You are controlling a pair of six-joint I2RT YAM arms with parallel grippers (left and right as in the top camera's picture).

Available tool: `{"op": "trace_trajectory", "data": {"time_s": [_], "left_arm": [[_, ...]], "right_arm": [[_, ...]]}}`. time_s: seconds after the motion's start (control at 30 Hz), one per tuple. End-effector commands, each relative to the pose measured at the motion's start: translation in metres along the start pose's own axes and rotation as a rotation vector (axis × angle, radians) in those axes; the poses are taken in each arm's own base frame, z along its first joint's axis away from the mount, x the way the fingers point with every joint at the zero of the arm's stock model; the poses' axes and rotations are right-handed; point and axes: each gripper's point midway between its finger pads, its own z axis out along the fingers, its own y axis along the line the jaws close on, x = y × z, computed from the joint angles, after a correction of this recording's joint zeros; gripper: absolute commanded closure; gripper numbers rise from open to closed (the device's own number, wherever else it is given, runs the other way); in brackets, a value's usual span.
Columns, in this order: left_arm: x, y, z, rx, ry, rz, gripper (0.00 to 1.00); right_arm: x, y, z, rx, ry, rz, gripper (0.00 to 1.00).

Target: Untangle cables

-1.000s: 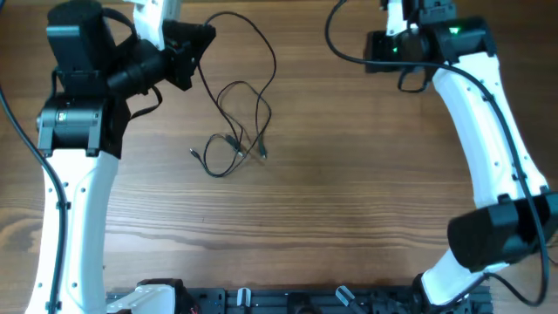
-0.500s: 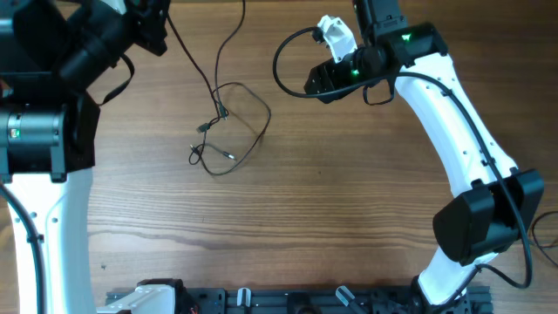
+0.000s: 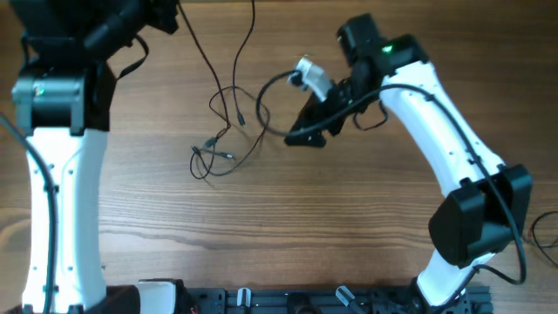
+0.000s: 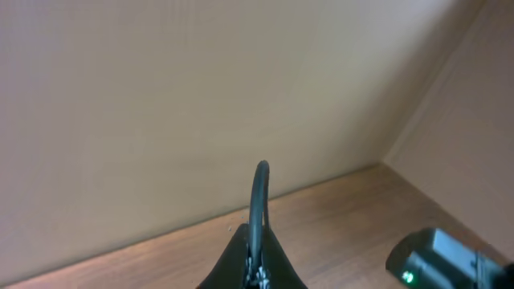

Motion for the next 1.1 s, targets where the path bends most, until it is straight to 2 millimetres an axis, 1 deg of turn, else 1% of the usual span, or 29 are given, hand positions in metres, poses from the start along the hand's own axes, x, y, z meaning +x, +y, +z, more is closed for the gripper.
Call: {"op": "trace_trajectory", "data": {"time_s": [0.0, 0.07, 0.1, 0.17, 0.23, 0.3, 0.33, 0.4, 0.53, 0.6, 0.67, 0.8, 0.93, 1.0, 1.03, 1.07], "left_arm": [[0.005, 0.007, 0.013, -0.005, 0.016, -0.023, 0.96], [0.011, 0.011, 0.019, -0.006, 0.03, -0.031, 0.96], [0.014, 0.013, 0.022, -0.007, 0.037, -0.036, 0.96], [0.018, 0.016, 0.027, -0.008, 0.047, -0.041, 0.96], [0.021, 0.02, 0.032, -0.008, 0.051, -0.044, 0.96], [0.023, 0.022, 0.035, -0.008, 0.052, -0.045, 0.96], [0.023, 0.022, 0.036, -0.008, 0.051, -0.044, 0.96], [0.02, 0.023, 0.037, -0.008, 0.041, -0.043, 0.96], [0.015, 0.022, 0.037, -0.005, 0.019, -0.051, 0.96], [0.016, 0.022, 0.037, -0.003, 0.023, -0.054, 0.96], [0.016, 0.021, 0.037, -0.002, 0.024, -0.058, 0.96], [0.017, 0.021, 0.037, -0.003, 0.027, -0.06, 0.96], [0.017, 0.019, 0.037, 0.013, 0.029, -0.064, 0.96], [0.017, 0.019, 0.036, 0.011, 0.029, -0.064, 0.96], [0.017, 0.019, 0.036, 0.011, 0.03, -0.065, 0.96], [0.017, 0.019, 0.036, 0.011, 0.03, -0.065, 0.96]], "right_arm": [[-0.001, 0.018, 0.031, -0.126, -0.042, -0.078, 0.04], [0.0, 0.017, 0.05, -0.121, -0.041, -0.048, 0.04], [0.001, 0.014, 0.064, -0.107, -0.041, -0.025, 0.03], [0.0, 0.005, 0.087, -0.042, -0.042, 0.035, 0.03], [0.001, -0.009, 0.112, 0.075, -0.047, 0.115, 0.02], [0.0, -0.014, 0.128, 0.139, -0.067, 0.182, 0.02], [-0.002, -0.012, 0.136, 0.154, -0.079, 0.204, 0.01], [-0.004, -0.015, 0.149, 0.236, -0.113, 0.302, 0.01], [-0.001, -0.025, 0.169, 0.377, -0.151, 0.459, 0.01], [-0.001, -0.027, 0.18, 0.406, -0.166, 0.5, 0.01], [-0.001, -0.025, 0.193, 0.399, -0.178, 0.529, 0.01], [-0.003, -0.022, 0.211, 0.373, -0.206, 0.594, 0.01], [-0.017, -0.02, 0.213, 0.35, -0.259, 0.567, 0.0], [-0.022, -0.02, 0.212, 0.345, -0.28, 0.567, 0.02], [-0.021, -0.022, 0.212, 0.353, -0.288, 0.602, 0.16], [-0.02, -0.023, 0.211, 0.359, -0.286, 0.616, 0.51]]}}
